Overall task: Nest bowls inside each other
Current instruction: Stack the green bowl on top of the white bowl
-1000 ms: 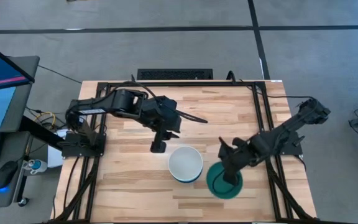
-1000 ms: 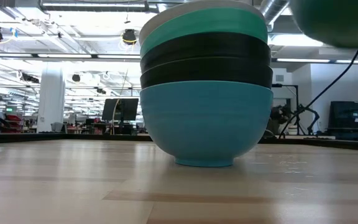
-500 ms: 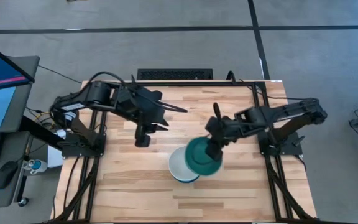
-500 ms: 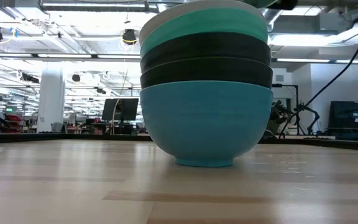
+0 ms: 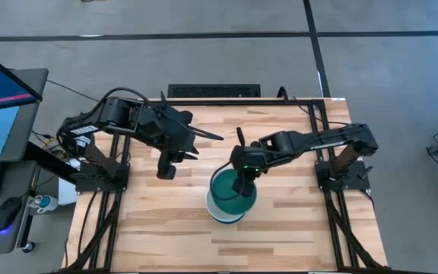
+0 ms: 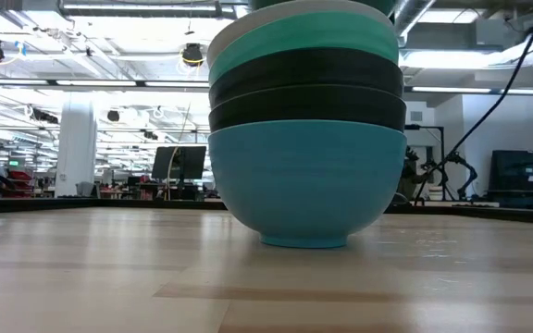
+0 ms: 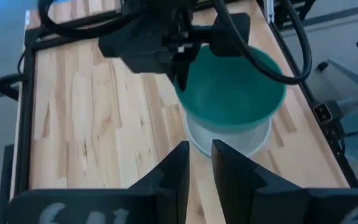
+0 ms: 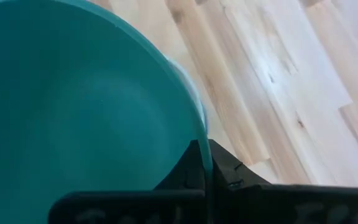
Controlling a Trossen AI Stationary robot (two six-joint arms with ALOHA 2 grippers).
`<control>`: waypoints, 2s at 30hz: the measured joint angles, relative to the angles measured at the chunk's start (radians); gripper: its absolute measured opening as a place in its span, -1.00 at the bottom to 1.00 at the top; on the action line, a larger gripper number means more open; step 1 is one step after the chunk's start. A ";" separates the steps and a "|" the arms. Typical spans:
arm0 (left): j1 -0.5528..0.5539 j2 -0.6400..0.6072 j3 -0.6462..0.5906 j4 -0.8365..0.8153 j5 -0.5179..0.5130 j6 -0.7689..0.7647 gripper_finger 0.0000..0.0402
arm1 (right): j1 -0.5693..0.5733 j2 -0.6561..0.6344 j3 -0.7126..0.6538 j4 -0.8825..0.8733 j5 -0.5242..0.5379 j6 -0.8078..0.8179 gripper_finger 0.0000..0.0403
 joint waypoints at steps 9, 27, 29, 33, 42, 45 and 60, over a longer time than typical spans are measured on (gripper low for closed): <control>0.027 -0.101 0.000 -0.033 -0.002 -0.045 -0.71 | 0.001 0.037 0.016 -0.008 -0.022 -0.005 -0.96; 0.024 -0.115 0.000 -0.025 -0.028 -0.045 -0.71 | 0.030 0.190 0.017 0.002 -0.105 -0.054 -0.96; 0.024 -0.115 0.000 -0.032 -0.028 -0.045 -0.71 | 0.029 0.196 0.017 0.004 -0.104 -0.055 -0.96; 0.024 -0.115 0.000 -0.036 -0.029 -0.042 -0.71 | 0.022 0.200 0.017 0.017 -0.088 -0.057 -0.90; 0.024 -0.115 0.000 -0.035 -0.029 -0.036 -0.71 | 0.008 0.202 0.017 0.023 -0.121 -0.084 -0.74; 0.024 -0.115 0.000 -0.035 -0.029 -0.036 -0.71 | 0.008 0.202 0.016 0.023 -0.125 -0.084 -0.72; 0.025 -0.115 0.000 -0.034 -0.030 -0.047 -0.71 | 0.000 0.203 0.145 -0.002 -0.199 -0.145 -0.62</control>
